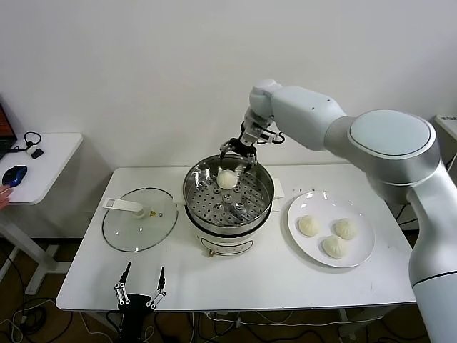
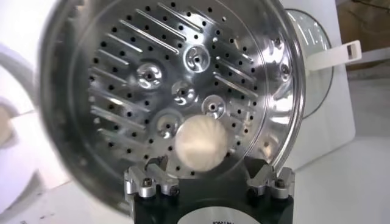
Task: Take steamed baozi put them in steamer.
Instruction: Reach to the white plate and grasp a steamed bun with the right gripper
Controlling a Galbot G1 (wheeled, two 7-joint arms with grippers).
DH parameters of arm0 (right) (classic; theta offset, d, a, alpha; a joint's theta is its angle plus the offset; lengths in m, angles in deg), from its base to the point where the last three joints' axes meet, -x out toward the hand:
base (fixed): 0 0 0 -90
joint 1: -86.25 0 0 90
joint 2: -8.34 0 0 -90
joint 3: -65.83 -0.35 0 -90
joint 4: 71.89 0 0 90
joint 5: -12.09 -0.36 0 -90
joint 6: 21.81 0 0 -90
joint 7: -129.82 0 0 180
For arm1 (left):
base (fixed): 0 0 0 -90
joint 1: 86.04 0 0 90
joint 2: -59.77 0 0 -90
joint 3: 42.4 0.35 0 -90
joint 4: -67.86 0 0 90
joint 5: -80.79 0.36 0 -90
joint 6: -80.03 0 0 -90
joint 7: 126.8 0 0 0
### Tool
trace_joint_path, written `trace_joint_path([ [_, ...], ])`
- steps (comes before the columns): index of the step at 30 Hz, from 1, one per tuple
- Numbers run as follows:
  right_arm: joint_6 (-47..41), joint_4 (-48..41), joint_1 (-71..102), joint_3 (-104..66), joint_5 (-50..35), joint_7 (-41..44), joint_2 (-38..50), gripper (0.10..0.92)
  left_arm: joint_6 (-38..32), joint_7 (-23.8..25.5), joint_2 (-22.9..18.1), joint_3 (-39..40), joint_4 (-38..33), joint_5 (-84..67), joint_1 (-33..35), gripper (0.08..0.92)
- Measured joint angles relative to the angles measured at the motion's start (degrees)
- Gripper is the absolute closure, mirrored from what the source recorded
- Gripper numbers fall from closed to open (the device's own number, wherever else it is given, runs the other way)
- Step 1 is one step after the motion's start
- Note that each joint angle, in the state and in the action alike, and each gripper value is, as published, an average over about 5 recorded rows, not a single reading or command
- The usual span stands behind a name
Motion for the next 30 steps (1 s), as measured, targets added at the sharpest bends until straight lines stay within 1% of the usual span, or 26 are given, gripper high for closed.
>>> trace_joint_path([
  [10,-0.34,11.65,-10.1,11.87,-13.02,-0.28,7.88,0.203,0.1,0.16,0.0,-0.33,-0.01,-0.09,-0.03,0.177],
  [14,-4.03,16.69,-13.08,16.11,-17.52,-0.64,11.75,0.203,0.1,0.24,0.0,-0.29,0.18,-0.24,-0.3,0.177],
  [18,-12.79,21.04,-15.08,19.19,-21.49,-1.59,15.33,0.203,0.12,0.31,0.0,-0.12,0.34,-0.27,-0.47,0.177],
  [26,-37.84,28.97,-16.43,22.33,-28.02,-4.69,21.55,0.203,0.26,0.32,0.0,0.03,0.76,-0.32,-0.58,0.177],
  [30,-46.15,31.16,-15.7,22.55,-29.61,-5.56,23.61,0.203,0.41,0.31,0.0,0.05,0.95,-0.32,-0.61,0.177],
])
